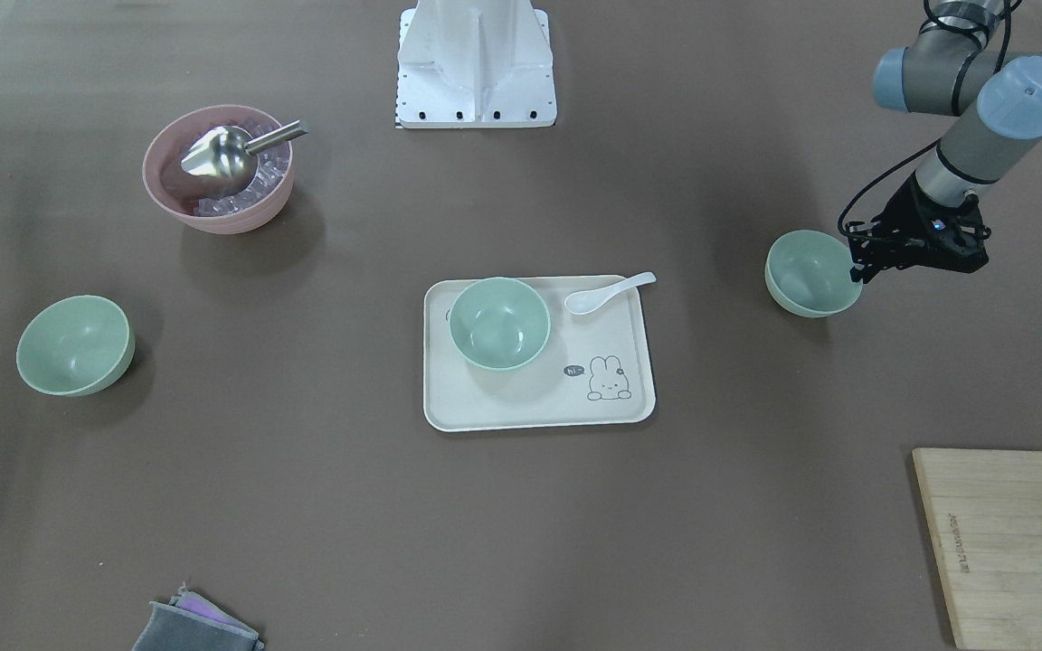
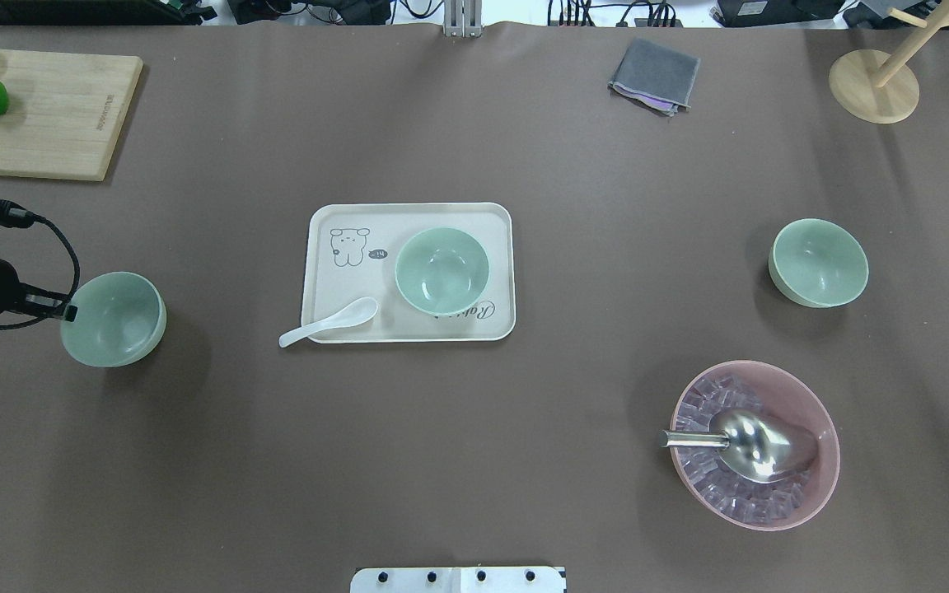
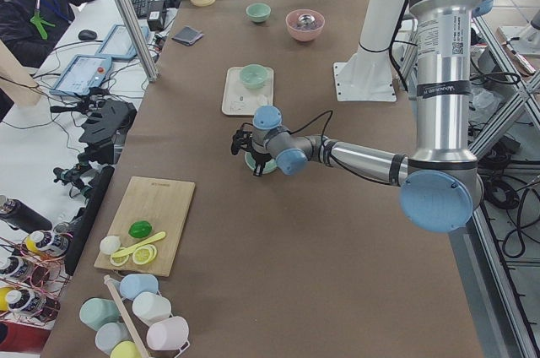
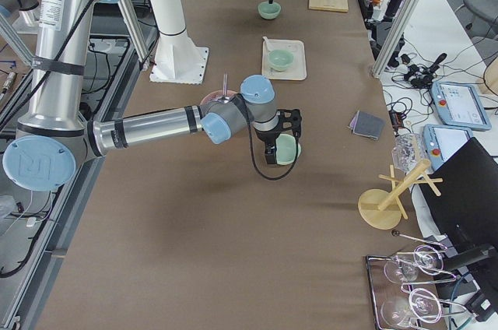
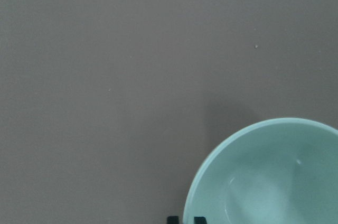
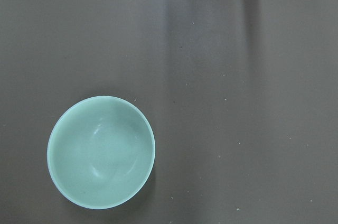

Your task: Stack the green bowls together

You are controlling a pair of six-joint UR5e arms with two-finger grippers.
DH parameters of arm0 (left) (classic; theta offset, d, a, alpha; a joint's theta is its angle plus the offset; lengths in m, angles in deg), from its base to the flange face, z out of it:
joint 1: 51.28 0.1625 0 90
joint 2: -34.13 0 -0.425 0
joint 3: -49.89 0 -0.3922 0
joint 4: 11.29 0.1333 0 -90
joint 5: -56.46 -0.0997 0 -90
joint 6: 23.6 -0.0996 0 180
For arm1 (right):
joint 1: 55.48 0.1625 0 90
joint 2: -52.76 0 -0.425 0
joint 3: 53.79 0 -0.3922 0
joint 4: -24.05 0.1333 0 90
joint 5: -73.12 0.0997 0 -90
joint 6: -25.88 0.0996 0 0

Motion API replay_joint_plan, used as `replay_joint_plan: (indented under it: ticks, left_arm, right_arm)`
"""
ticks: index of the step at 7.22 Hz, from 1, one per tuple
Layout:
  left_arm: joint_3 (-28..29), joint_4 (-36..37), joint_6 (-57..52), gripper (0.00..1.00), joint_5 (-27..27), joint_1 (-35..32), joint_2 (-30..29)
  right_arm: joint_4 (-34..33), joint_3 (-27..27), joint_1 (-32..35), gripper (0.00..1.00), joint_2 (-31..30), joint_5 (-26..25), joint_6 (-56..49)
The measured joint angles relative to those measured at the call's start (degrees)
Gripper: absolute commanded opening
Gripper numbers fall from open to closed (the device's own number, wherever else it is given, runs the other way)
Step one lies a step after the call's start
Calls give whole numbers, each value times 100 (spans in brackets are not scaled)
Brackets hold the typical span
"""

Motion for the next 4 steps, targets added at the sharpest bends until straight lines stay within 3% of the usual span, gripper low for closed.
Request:
replay_joint_plan:
  ticks: [1,4]
  left_arm:
    - [1,0,0,0,0,13,-3]
    - [-68,11,0,0,26,24,-20]
  right_arm:
    - [0,-2,0,100,0,0,-4]
    - [0,-3,2,100,0,0,-7]
